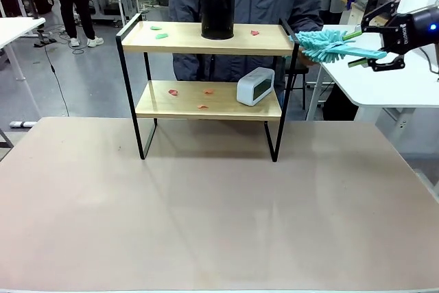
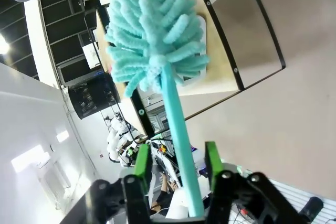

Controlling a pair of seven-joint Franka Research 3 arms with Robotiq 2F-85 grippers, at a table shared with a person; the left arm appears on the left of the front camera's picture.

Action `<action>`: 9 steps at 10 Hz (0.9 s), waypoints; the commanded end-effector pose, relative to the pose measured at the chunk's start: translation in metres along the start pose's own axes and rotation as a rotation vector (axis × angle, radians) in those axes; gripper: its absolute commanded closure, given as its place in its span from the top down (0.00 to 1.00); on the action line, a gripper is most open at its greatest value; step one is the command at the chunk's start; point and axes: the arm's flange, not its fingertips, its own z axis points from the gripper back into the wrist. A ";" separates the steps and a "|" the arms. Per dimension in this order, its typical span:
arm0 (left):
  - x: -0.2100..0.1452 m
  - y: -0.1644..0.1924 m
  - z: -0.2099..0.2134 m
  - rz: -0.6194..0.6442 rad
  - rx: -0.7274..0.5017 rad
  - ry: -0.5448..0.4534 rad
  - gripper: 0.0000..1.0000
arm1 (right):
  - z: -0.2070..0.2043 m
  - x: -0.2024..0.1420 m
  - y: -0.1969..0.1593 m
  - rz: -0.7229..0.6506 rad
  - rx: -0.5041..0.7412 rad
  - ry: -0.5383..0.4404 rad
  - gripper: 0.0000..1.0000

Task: Clean the shelf.
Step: Pick up the Duster from the human.

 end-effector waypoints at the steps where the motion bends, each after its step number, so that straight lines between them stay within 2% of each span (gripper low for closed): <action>1: 0.001 0.000 -0.001 -0.023 -0.020 -0.013 1.00 | -0.003 0.006 0.002 0.020 0.037 0.011 0.00; 2: 0.001 0.000 -0.001 -0.023 -0.020 -0.013 1.00 | -0.003 0.007 0.001 0.016 0.031 0.016 0.06; 3: 0.001 0.000 -0.001 -0.023 -0.020 -0.013 1.00 | -0.002 0.008 0.001 0.011 0.030 0.006 0.00; 9: 0.001 0.000 -0.001 -0.023 -0.020 -0.013 1.00 | -0.002 0.007 0.000 0.017 0.013 0.006 0.00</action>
